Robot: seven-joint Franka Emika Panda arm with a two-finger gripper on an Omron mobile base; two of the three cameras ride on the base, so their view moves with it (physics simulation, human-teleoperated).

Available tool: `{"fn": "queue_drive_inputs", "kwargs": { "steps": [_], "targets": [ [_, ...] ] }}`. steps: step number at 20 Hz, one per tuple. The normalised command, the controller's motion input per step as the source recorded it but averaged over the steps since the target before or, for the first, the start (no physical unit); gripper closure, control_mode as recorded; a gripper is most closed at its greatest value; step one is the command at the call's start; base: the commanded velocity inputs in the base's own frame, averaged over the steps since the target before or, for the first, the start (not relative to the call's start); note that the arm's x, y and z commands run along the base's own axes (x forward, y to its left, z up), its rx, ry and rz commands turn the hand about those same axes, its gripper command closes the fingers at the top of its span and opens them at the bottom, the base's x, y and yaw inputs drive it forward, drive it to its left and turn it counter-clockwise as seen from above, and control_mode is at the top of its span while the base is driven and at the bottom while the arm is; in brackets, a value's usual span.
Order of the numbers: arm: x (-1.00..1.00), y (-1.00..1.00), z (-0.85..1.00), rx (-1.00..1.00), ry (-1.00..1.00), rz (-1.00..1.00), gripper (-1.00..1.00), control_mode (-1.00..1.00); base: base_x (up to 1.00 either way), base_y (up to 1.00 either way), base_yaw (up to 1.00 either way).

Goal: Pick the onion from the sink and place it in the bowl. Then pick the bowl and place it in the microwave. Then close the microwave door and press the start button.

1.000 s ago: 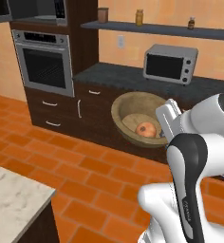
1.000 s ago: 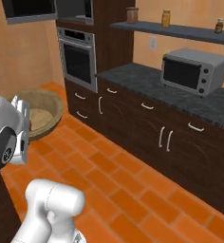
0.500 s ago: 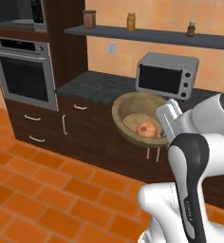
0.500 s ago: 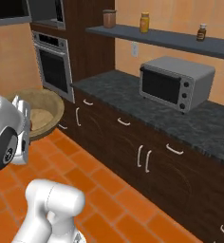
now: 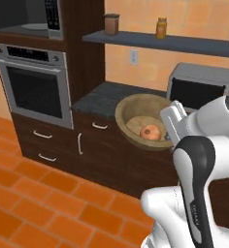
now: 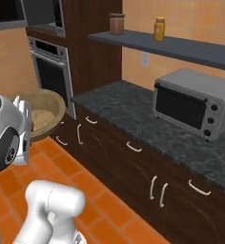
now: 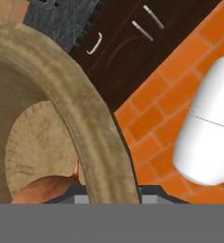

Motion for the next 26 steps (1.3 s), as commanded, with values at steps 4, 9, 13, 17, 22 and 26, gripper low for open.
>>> {"fn": "queue_drive_inputs", "kwargs": {
  "steps": [4, 9, 13, 17, 22, 26],
  "targets": [
    [0.0, 0.0, 0.0, 0.0, 0.0, 0.0, 1.0, 1.0, 1.0, 0.91, -0.05],
    [0.0, 0.0, 0.0, 0.0, 0.0, 0.0, 1.0, 1.0, 1.0, 1.0, -0.16],
    [0.0, 0.0, 0.0, 0.0, 0.0, 0.0, 1.0, 1.0, 0.97, 1.0, -0.24],
    [0.0, 0.0, 0.0, 0.0, 0.0, 0.0, 1.0, 1.0, 0.86, 1.0, -0.31],
    [0.0, 0.0, 0.0, 0.0, 0.0, 0.0, 1.0, 1.0, 0.66, 0.87, -0.37],
    [0.0, 0.0, 0.0, 0.0, 0.0, 0.0, 1.0, 1.0, 0.56, 0.81, -0.4]
  ]
}}
